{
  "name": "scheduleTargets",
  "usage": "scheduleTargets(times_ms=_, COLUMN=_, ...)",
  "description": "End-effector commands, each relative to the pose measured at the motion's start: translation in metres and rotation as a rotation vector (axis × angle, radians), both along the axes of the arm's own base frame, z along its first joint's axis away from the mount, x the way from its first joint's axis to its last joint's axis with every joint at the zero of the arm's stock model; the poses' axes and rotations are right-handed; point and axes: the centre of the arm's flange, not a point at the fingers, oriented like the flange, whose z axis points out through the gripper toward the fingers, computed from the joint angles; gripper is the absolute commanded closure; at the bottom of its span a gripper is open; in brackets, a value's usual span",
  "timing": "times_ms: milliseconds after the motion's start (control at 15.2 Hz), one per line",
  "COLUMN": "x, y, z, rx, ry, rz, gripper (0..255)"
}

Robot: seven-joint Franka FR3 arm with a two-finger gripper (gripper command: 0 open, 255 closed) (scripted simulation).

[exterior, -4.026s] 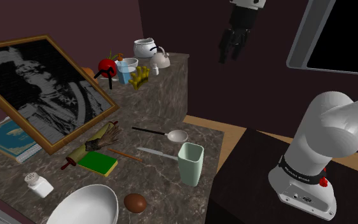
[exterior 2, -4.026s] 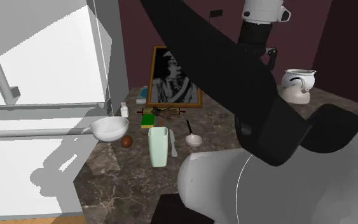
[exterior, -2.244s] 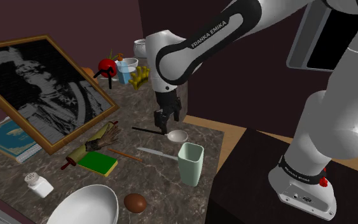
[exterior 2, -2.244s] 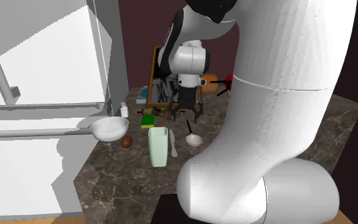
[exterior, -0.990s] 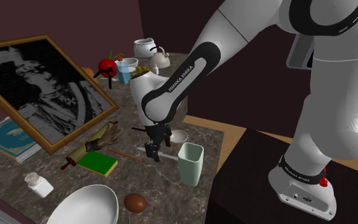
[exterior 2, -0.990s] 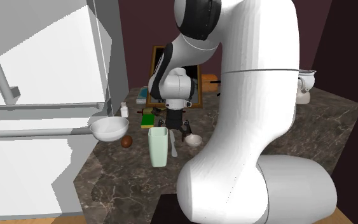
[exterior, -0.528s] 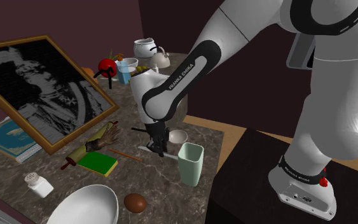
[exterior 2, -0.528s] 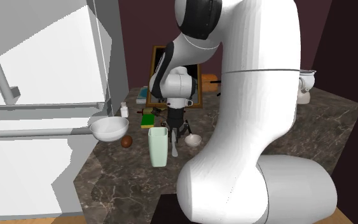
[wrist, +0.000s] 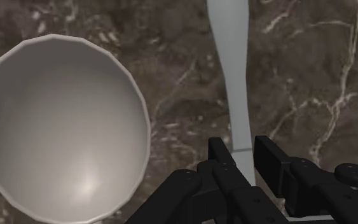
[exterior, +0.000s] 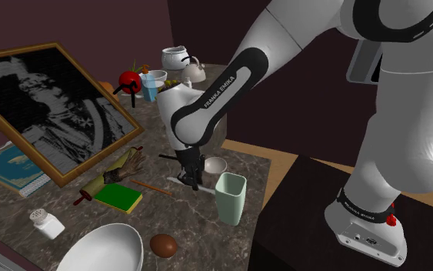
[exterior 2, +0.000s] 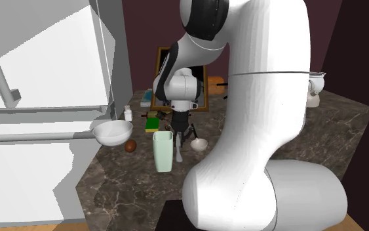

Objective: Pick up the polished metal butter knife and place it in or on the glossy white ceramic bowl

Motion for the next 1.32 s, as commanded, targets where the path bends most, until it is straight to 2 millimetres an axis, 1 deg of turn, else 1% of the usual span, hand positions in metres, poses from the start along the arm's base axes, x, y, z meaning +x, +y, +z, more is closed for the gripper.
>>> scheduleTargets(times_ms=0, x=-0.001, y=0.001, z=0.008, rx=0.000, ry=0.004, rz=0.002, gripper=255)
scheduleTargets(times_ms=1254, x=-0.001, y=0.001, z=0.108, rx=0.000, ry=0.004, rz=0.002, gripper=255)
